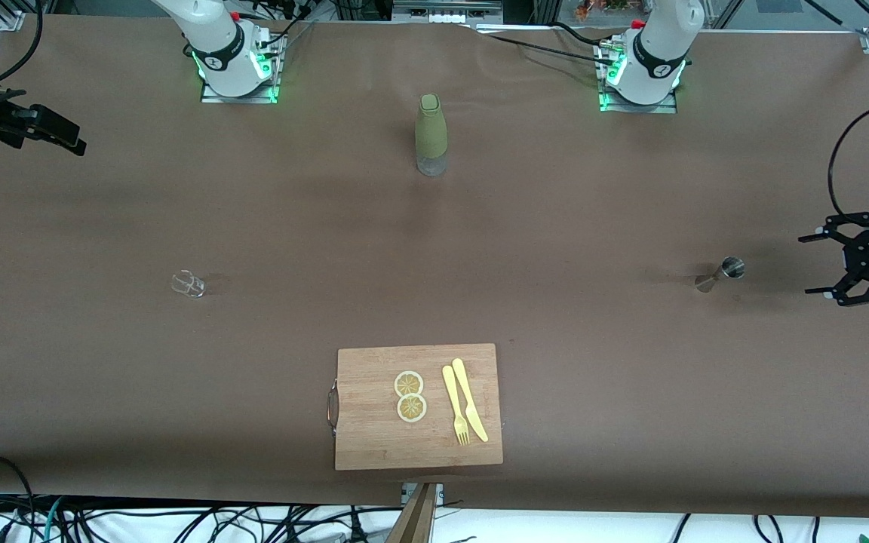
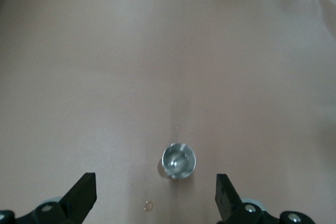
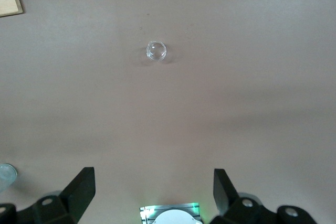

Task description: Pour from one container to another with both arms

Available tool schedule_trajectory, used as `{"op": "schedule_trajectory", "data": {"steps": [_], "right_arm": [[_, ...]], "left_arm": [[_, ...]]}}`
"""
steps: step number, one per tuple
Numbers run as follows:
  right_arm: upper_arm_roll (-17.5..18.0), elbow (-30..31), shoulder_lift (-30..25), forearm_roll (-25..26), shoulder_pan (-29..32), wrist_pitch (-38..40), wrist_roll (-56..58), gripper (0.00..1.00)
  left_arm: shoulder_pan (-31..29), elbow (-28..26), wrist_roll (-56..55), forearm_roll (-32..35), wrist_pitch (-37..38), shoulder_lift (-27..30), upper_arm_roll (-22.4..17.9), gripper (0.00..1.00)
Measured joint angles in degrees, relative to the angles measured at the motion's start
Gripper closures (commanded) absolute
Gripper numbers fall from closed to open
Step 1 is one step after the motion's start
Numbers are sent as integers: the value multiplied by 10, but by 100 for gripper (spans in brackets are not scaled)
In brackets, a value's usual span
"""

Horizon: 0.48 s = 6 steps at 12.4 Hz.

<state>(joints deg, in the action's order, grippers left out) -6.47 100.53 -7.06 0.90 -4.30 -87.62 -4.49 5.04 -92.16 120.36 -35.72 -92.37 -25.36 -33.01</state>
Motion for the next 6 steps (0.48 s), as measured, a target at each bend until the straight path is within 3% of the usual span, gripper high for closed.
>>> {"op": "schedule_trajectory", "data": {"steps": [6], "right_arm": [[0,-2,5,0,0,-7,0,0]], "left_arm": [[85,-97,-185,84,-110,95,1,0]]}}
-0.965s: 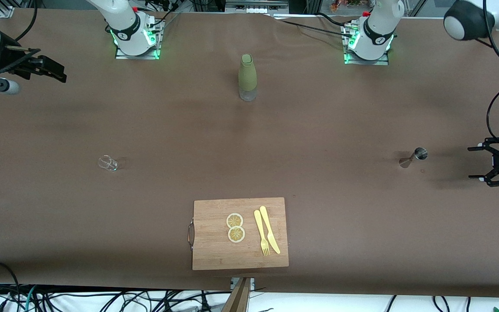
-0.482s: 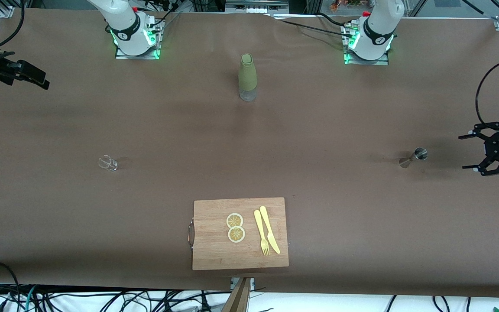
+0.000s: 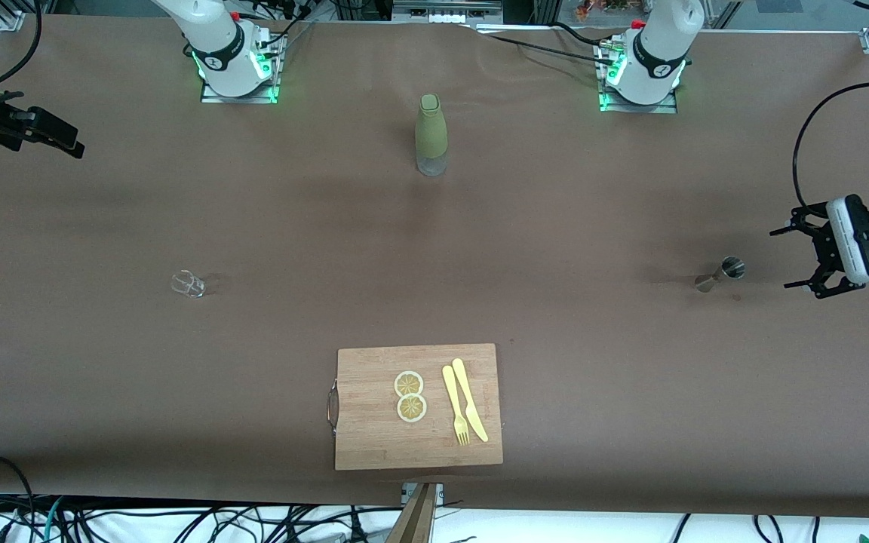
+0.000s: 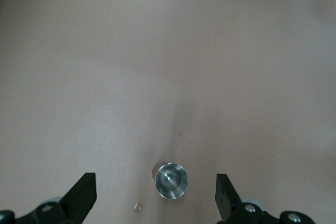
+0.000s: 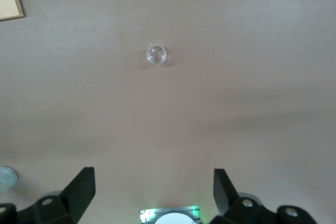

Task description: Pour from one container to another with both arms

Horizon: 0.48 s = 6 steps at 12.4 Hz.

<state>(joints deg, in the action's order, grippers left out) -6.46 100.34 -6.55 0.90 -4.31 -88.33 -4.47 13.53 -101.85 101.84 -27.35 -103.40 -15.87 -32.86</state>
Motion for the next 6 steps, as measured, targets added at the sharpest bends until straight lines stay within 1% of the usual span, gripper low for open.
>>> {"op": "schedule_trajectory", "data": {"steps": [3,6], "right_arm": [[0,0,3,0,0,-2,0,0],[1,-1,3,0,0,-2,0,0]], "left_arm": [[14,-29,-127,49,-21,40,2,0],[27,-37,-252,96,-26,59,17,0]]}}
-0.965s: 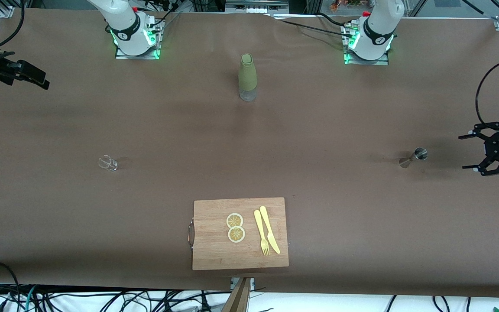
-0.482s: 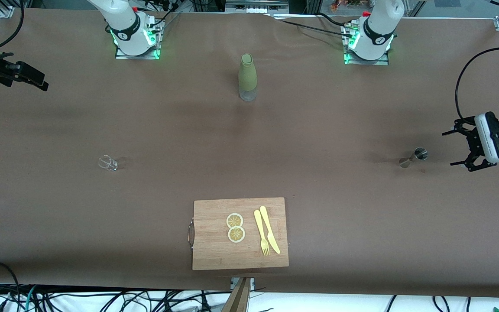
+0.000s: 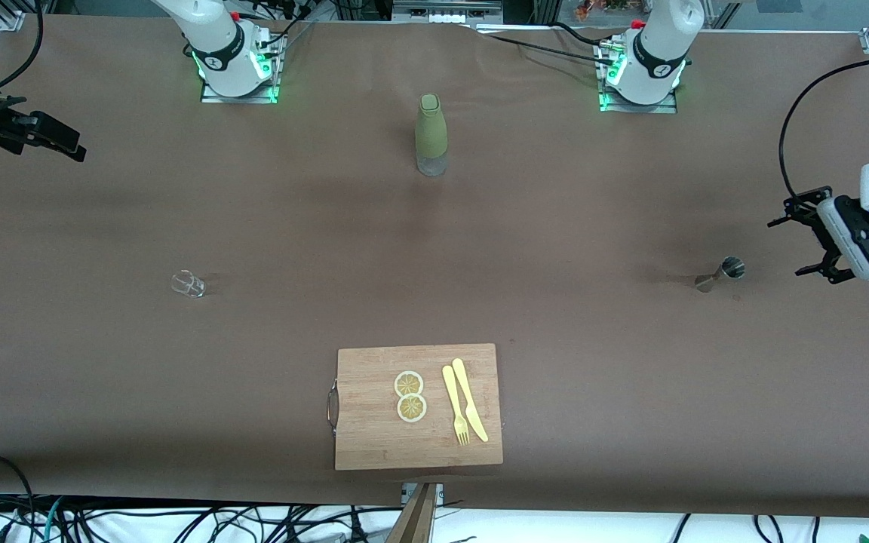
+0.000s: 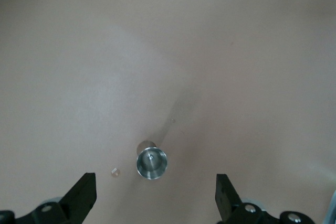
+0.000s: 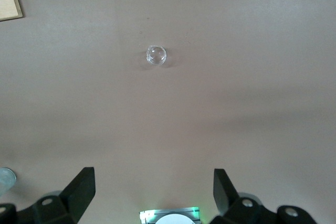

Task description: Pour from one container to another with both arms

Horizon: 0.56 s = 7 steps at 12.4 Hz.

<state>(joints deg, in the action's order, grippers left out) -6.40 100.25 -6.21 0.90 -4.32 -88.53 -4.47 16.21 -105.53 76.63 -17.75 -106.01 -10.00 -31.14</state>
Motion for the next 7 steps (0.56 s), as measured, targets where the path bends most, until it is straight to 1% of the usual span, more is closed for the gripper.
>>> {"op": "schedule_trajectory", "data": {"steps": [2,4,7], "right_arm": [[1,-1,0,0,0,0,0,0],[2,-1,0,0,0,0,0,0],[4,-1,0,0,-2,0,0,0]], "left_arm": [[8,0,-116,30,-4,9,18,0],[11,0,-230,44,-6,22,38,0],[12,3,-372,85,3,34,53,0]]}}
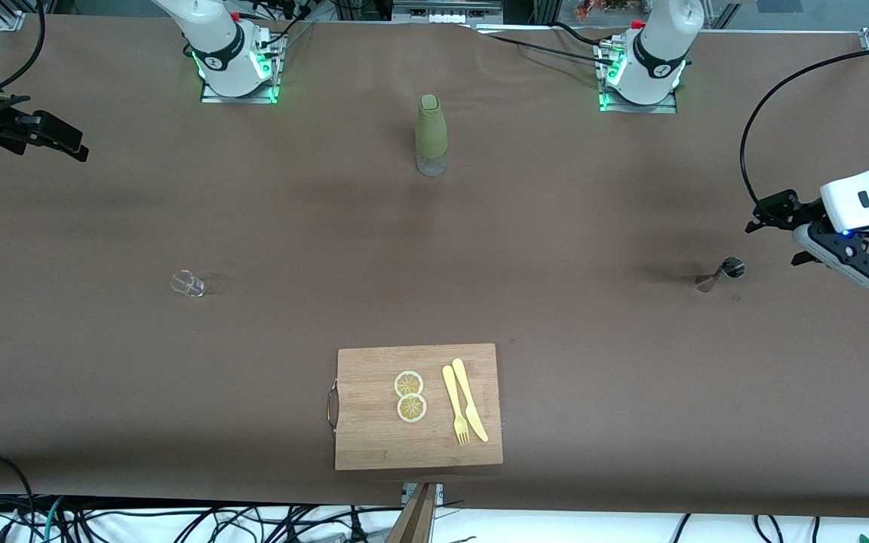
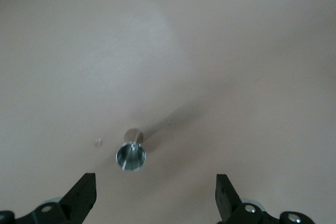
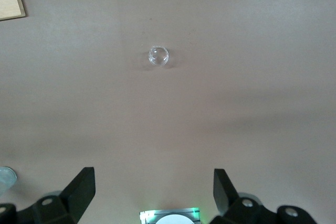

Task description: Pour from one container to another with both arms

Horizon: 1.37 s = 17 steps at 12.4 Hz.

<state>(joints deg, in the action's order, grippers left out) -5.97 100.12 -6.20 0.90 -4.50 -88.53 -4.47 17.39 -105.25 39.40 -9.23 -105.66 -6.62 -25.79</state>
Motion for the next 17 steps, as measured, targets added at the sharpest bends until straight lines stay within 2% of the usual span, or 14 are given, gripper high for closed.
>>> {"op": "schedule_trajectory", "data": {"steps": [3,7,13,15,17], "right_arm": [[0,0,0,0,0,0,0,0],[0,0,0,0,0,0,0,0],[0,0,0,0,0,0,0,0],[0,0,0,0,0,0,0,0],[0,0,0,0,0,0,0,0]], "left_arm": [[0,27,-133,32,51,9,14,0],[0,55,-234,38,92,12,29,0],[-1,122,-367,73,203,11,78,0],[-38,151,-378,99,231,11,137,0],[-124,168,-380,110,236,11,230,0]]}}
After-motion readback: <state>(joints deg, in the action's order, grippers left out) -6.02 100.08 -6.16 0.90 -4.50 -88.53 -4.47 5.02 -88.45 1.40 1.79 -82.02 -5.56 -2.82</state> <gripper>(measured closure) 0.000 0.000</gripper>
